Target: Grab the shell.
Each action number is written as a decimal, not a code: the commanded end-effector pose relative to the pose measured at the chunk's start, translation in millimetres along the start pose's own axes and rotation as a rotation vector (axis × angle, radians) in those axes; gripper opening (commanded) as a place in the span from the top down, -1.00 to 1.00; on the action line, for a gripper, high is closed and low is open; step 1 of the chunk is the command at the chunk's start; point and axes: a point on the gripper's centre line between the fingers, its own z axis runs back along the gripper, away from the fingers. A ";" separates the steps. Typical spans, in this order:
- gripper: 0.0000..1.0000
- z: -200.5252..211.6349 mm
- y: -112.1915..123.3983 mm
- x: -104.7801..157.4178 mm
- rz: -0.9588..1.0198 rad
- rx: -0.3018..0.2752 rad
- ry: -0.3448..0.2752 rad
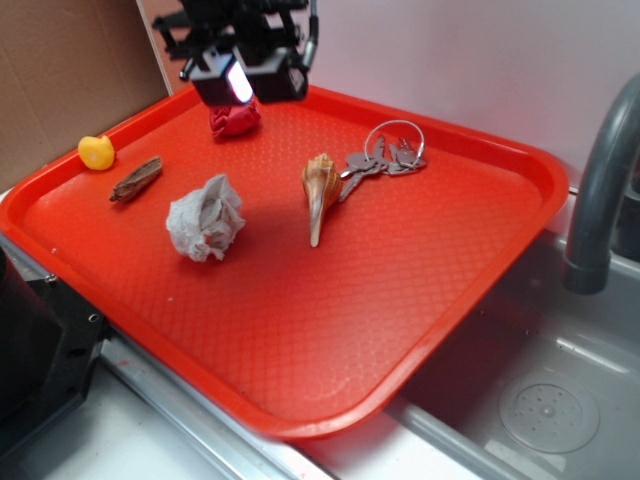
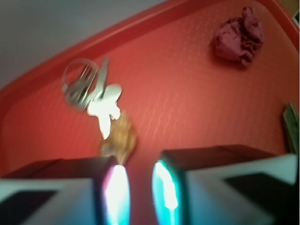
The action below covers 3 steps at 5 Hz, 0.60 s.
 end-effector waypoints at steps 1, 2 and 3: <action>-1.00 -27.3 -11.6 13.9 0.015 -0.025 0.006; -1.00 -46.3 -9.7 6.8 0.021 -0.013 0.119; -1.00 -64.9 -3.4 0.1 0.052 -0.011 0.207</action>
